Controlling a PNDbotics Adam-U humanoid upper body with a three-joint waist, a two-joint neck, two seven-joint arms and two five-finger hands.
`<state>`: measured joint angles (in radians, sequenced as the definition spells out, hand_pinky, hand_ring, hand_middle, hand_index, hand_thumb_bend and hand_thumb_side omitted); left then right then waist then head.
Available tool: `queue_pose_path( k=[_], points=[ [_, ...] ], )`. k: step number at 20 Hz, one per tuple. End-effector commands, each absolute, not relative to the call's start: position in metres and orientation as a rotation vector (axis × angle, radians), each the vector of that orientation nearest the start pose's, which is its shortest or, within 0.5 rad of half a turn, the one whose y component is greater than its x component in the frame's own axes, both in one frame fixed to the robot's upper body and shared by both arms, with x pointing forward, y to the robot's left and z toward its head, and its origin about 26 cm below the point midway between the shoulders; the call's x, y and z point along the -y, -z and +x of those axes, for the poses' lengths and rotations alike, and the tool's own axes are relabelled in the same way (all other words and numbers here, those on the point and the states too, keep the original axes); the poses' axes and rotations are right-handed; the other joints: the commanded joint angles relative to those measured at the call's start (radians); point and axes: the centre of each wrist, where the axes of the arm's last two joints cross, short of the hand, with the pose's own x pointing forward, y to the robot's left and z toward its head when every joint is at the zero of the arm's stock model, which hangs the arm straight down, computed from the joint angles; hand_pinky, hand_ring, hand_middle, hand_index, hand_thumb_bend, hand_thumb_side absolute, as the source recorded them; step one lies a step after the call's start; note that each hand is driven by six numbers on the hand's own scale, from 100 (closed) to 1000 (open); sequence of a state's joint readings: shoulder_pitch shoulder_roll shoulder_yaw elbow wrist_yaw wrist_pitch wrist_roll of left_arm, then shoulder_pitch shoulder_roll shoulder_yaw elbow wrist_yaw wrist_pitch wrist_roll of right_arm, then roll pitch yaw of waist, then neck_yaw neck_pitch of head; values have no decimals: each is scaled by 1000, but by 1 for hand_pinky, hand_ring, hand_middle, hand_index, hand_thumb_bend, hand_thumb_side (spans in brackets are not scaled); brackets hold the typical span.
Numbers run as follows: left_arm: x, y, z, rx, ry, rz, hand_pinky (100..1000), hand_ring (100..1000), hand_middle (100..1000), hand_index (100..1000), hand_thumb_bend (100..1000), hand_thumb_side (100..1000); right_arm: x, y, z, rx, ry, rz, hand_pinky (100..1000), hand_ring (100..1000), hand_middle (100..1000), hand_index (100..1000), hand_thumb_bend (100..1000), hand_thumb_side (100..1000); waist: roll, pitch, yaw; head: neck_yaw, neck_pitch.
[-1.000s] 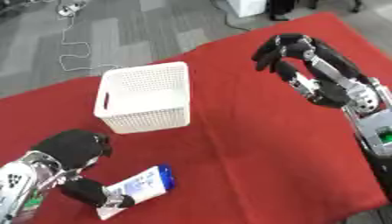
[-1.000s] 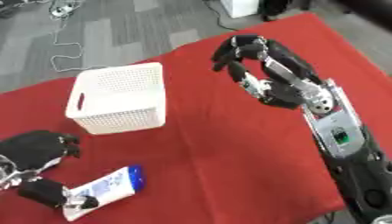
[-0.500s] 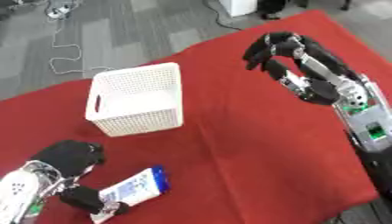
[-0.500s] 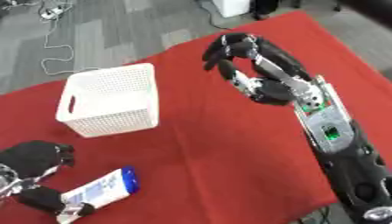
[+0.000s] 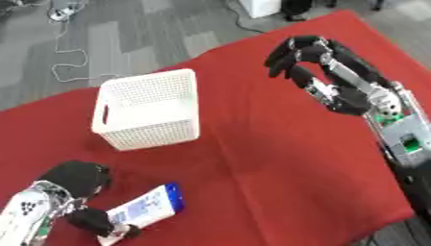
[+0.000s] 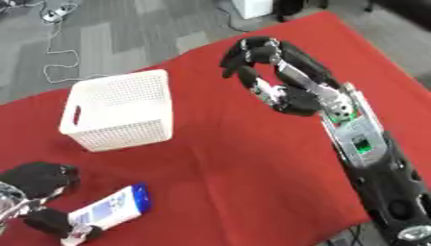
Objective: Pick up objects on the table and place them in the box.
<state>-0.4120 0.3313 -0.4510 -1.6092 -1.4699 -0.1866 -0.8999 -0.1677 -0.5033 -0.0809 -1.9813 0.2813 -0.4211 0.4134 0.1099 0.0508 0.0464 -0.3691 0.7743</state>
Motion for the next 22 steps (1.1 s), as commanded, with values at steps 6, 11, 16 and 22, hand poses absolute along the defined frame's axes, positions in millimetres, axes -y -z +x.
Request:
queue_pose_path(
  k=[6, 11, 16, 22],
  points=[
    [-171, -98, 341, 712, 2243, 936, 895, 910, 924, 839, 717, 1000, 319, -201, 284, 2214, -1317, -471, 465, 639, 681, 680, 114, 1000, -4, -8, -1, 1, -4],
    [-170, -98, 341, 714, 2244, 932, 888, 903, 918, 835, 700, 992, 319, -201, 284, 2214, -1317, -470, 465, 639, 681, 679, 114, 1000, -4, -8, -1, 3, -4],
    [-168, -104, 339, 754, 2235, 930, 832, 846, 869, 808, 634, 941, 319, -201, 284, 2214, -1317, -471, 465, 639, 681, 679, 114, 1000, -4, -9, -1, 4, -4],
    [-166, -106, 337, 783, 2232, 918, 781, 783, 797, 800, 613, 920, 318, -201, 284, 2215, -1319, -470, 466, 639, 681, 679, 114, 1000, -4, -9, -2, 4, -4]
  ],
)
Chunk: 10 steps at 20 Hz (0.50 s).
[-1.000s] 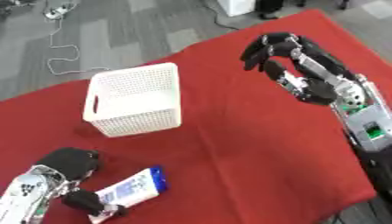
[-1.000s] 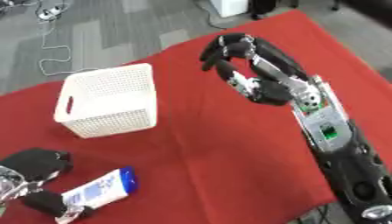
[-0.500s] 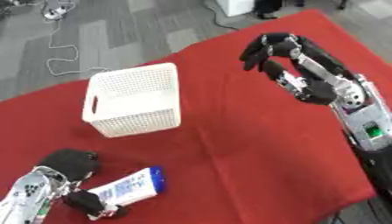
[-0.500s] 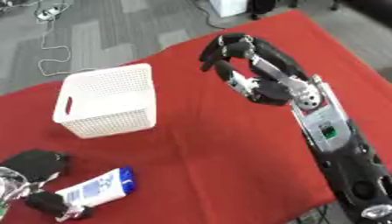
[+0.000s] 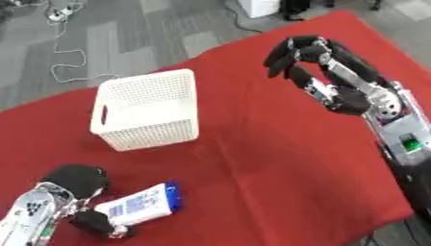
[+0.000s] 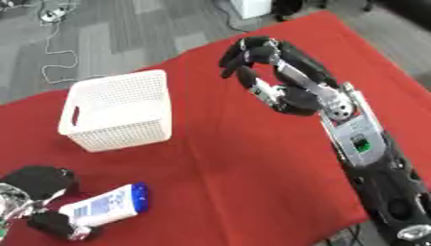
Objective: Pick up objects on the table and place them in the box.
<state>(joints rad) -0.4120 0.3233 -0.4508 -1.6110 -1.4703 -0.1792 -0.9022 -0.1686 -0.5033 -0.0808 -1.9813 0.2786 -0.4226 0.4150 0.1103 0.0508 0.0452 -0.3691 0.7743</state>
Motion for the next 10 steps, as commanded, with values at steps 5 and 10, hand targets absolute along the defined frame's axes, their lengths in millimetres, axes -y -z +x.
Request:
queue_pose_path(
  k=[5, 10],
  points=[
    [-164, -108, 336, 812, 2226, 904, 765, 775, 790, 783, 593, 912, 318, -201, 284, 2217, -1317, -470, 465, 639, 681, 679, 117, 1000, -3, -10, -2, 3, -4],
    [-164, -104, 336, 828, 2224, 883, 752, 765, 778, 774, 593, 906, 318, -202, 285, 2219, -1316, -469, 465, 639, 681, 679, 117, 1000, -3, -10, -4, 3, -4]
  ],
)
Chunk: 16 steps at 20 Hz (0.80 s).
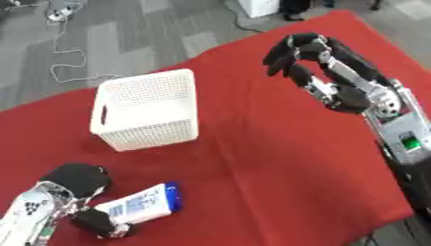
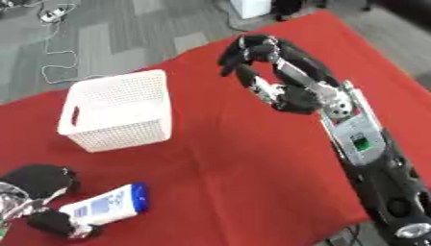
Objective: Pick up objects on the table and place them in the box.
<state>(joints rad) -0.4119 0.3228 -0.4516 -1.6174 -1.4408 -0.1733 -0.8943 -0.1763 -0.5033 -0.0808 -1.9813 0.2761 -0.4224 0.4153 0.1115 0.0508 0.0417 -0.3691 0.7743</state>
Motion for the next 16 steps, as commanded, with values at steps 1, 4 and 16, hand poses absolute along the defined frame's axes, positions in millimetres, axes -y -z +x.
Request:
queue_pose_path(
  k=[1, 4, 16],
  points=[
    [-164, -103, 336, 830, 2224, 880, 748, 765, 770, 777, 621, 903, 318, -202, 285, 2219, -1316, -469, 465, 640, 681, 679, 117, 1000, -4, -9, -1, 3, -4],
    [-164, -100, 336, 805, 2246, 866, 776, 788, 786, 792, 670, 887, 318, -202, 285, 2221, -1315, -469, 466, 640, 681, 679, 117, 1000, -4, -9, -3, 4, -4],
    [-170, -106, 344, 665, 2370, 1006, 741, 740, 730, 734, 512, 754, 318, -203, 285, 2224, -1315, -467, 466, 640, 681, 678, 117, 1000, -2, -9, -6, 2, -4]
  ],
)
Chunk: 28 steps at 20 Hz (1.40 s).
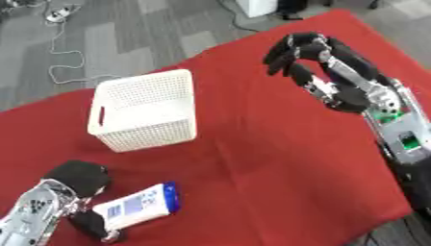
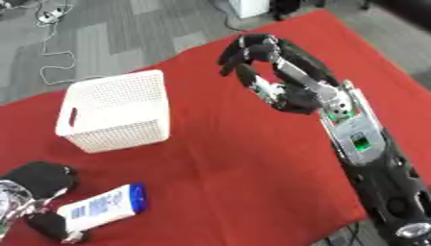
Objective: Pick up objects on the table and place them in the box.
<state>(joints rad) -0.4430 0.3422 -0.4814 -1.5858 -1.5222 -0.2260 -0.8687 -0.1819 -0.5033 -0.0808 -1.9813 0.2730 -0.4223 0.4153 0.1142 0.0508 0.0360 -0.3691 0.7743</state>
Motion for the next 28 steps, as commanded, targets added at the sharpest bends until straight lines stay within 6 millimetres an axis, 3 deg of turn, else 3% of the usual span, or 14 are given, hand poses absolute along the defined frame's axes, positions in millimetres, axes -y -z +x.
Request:
queue_pose_path(
  k=[1, 6, 8, 10, 14, 15, 16, 17, 18, 23, 28],
  points=[
    [-169, -107, 344, 678, 2367, 1004, 704, 708, 694, 712, 488, 759, 318, -203, 285, 2224, -1315, -467, 466, 639, 680, 678, 117, 1000, -5, -9, 0, 2, -4],
    [-169, -102, 341, 778, 2335, 947, 606, 614, 598, 632, 393, 793, 318, -203, 285, 2226, -1315, -467, 465, 639, 680, 678, 118, 1000, -5, -9, -1, 1, -4],
    [-169, -99, 341, 815, 2318, 923, 543, 570, 555, 587, 309, 839, 318, -203, 285, 2226, -1315, -467, 465, 639, 680, 678, 118, 1000, -5, -9, -1, 0, -4],
    [-170, -98, 341, 863, 2294, 907, 439, 508, 497, 537, 196, 921, 318, -203, 285, 2224, -1316, -467, 465, 639, 680, 678, 118, 1000, -5, -9, 0, 0, -4],
    [-170, -96, 341, 944, 2245, 901, 158, 308, 319, 422, 224, 950, 318, -203, 285, 2223, -1317, -466, 465, 639, 680, 678, 119, 1000, -5, -9, 0, 0, -4],
    [-170, -96, 341, 954, 2241, 902, 100, 218, 239, 372, 227, 944, 318, -203, 285, 2222, -1318, -466, 465, 639, 680, 678, 119, 1000, -5, -9, 0, 1, -4],
    [-170, -95, 341, 963, 2241, 904, 100, 149, 171, 339, 229, 939, 318, -203, 285, 2221, -1319, -466, 465, 639, 680, 678, 119, 1000, -5, -8, 0, 1, -4],
    [-170, -95, 341, 967, 2242, 907, 100, 158, 180, 343, 228, 939, 318, -203, 285, 2221, -1319, -467, 465, 639, 680, 678, 119, 1000, -5, -8, 1, 1, -4],
    [-170, -95, 341, 961, 2247, 905, 100, 100, 100, 307, 233, 935, 318, -202, 285, 2220, -1320, -467, 465, 639, 680, 678, 119, 1000, -5, -8, 1, 2, -4],
    [-173, -100, 340, 911, 2258, 892, 100, 100, 100, 258, 245, 924, 318, -202, 285, 2215, -1324, -468, 466, 639, 681, 678, 120, 1000, -6, -8, 3, 2, -4],
    [-176, -128, 334, 944, 2208, 906, 100, 100, 100, 203, 245, 909, 319, -201, 284, 2210, -1324, -470, 466, 639, 681, 678, 120, 1000, -6, -9, 8, 2, -4]
  ],
)
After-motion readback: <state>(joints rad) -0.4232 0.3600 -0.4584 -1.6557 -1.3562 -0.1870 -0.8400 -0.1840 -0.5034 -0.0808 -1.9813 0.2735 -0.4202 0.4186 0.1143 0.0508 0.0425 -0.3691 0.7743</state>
